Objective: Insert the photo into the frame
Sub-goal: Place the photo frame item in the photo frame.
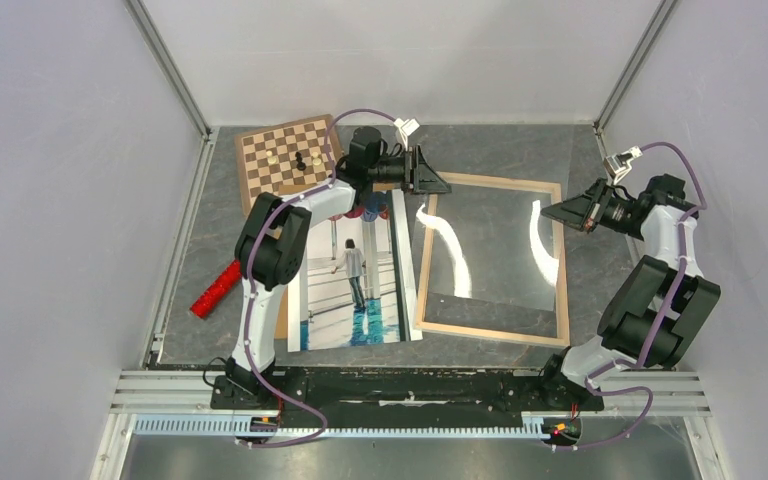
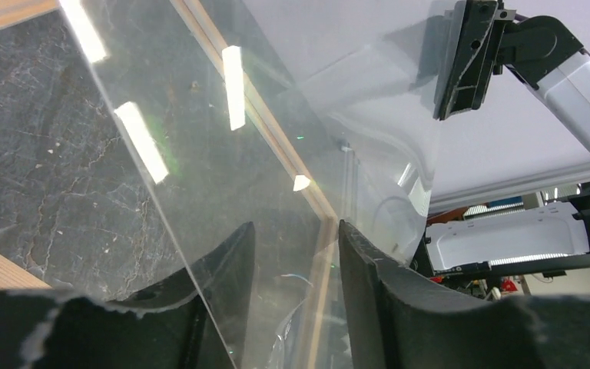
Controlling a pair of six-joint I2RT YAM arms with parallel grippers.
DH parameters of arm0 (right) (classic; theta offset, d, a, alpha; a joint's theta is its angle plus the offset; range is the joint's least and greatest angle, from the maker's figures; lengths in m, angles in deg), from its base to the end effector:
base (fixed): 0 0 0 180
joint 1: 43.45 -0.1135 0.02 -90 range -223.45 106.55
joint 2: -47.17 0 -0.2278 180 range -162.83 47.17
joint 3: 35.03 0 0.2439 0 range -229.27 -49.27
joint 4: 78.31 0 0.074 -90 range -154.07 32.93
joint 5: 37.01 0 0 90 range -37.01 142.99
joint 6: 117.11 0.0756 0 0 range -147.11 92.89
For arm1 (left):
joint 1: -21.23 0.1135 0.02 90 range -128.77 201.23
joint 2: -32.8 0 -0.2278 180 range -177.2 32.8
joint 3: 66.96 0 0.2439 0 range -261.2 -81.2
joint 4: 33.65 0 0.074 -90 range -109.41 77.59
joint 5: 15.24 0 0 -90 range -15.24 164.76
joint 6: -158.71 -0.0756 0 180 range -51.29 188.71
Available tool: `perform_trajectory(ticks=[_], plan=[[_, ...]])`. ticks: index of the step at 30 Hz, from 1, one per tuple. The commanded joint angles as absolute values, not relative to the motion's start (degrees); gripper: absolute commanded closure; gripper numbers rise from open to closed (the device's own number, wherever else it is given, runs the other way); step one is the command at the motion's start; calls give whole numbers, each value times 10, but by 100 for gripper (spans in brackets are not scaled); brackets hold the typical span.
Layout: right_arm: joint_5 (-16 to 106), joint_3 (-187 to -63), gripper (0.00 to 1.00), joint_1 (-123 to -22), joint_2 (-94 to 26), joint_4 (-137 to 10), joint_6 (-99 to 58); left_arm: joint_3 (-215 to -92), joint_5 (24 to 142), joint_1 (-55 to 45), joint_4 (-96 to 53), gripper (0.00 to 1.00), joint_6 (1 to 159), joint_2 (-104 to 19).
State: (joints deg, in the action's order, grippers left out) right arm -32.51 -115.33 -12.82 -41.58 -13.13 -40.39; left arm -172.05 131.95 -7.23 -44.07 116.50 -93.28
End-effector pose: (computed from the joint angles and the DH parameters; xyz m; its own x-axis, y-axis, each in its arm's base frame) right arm 0.2783 -0.0772 0.2287 -0.7572 0.4274 -0.4940 -0.3860 0.3173 0.8662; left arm 0.4048 -0.2917 0.1892 -0.8376 -0.0025 -0.5463 0.5420 0.1203 -0.8317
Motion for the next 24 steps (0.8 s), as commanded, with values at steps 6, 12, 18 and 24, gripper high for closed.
perform_trajectory(ticks=[6,12,18,24], plan=[[-355,-1153,100,-131,-402,-141,-413,-1688,1347,-81,-463,65,1166,-886],[-354,-1146,100,-130,-401,-136,-446,-1680,1349,-81,-450,88,1155,-869],[-345,-1142,69,-130,-404,-132,-467,-1671,1354,-81,-442,98,1149,-855],[-330,-1140,20,-129,-406,-116,-494,-1669,1357,-81,-426,98,1138,-850]])
